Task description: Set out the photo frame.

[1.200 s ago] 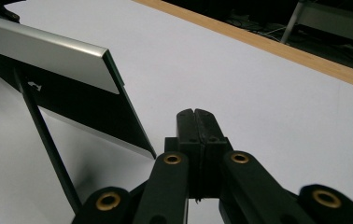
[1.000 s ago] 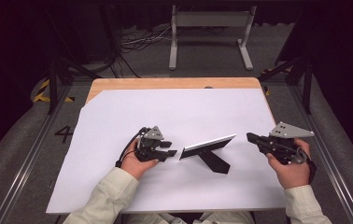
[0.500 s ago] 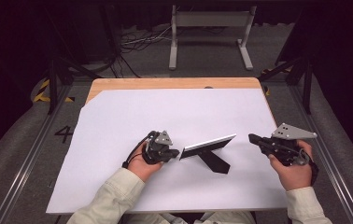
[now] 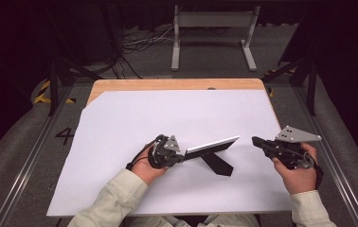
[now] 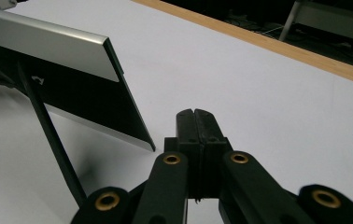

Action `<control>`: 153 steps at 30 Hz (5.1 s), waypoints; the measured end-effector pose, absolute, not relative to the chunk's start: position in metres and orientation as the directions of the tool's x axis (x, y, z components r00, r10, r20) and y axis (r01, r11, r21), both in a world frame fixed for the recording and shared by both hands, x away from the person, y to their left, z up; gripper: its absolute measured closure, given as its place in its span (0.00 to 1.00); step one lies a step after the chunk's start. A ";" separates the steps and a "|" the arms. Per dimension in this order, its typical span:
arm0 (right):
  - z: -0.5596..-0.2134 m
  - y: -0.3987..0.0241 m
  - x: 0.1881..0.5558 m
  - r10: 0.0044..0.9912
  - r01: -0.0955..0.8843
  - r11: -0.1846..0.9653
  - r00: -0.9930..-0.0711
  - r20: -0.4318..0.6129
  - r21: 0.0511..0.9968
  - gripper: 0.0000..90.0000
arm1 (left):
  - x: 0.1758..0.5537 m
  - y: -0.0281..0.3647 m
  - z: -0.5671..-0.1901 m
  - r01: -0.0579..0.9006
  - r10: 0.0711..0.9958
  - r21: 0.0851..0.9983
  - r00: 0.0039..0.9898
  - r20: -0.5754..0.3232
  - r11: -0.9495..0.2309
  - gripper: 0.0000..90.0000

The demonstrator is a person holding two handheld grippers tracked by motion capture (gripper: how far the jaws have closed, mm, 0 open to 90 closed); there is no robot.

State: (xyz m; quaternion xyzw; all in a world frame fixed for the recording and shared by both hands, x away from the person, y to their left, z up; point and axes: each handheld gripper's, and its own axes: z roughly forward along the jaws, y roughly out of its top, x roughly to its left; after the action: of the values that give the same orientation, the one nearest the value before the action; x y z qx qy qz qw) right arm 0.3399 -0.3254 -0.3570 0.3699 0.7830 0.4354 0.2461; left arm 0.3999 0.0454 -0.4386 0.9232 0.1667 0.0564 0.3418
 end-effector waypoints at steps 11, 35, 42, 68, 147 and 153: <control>-0.353 -0.324 0.338 0.785 0.378 0.342 -0.618 -0.040 0.860 1.00 | 0.388 0.032 -0.438 0.179 0.216 0.617 0.976 -0.015 -0.766 1.00; -0.344 -0.321 0.330 0.747 0.427 0.328 -0.663 0.045 0.842 1.00 | 0.360 0.005 -0.432 0.016 0.008 0.553 1.000 -0.018 -0.833 1.00; -0.342 -0.322 0.327 0.744 0.433 0.333 -0.667 0.048 0.838 1.00 | 0.353 -0.004 -0.431 -0.023 -0.043 0.538 0.999 -0.024 -0.842 1.00; -0.340 -0.330 0.317 0.759 0.453 0.320 -0.648 0.062 0.832 1.00 | 0.335 -0.043 -0.430 -0.119 -0.167 0.538 0.985 -0.041 -0.834 1.00; -0.317 -0.332 0.308 0.794 0.509 0.289 -0.600 0.093 0.811 0.81 | 0.354 -0.016 -0.433 0.093 0.067 0.662 0.996 -0.065 -0.743 0.86; -0.311 -0.326 0.308 0.803 0.536 0.291 -0.587 0.102 0.793 0.79 | 0.358 -0.004 -0.438 0.132 0.107 0.658 0.991 -0.079 -0.741 0.85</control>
State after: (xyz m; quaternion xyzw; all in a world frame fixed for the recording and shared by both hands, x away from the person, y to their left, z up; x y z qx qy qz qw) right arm 0.3076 -0.3264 -0.3105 0.4250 0.7874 0.4167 0.1605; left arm 0.3580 -0.0044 -0.4376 0.9330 0.0641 -0.0179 0.3538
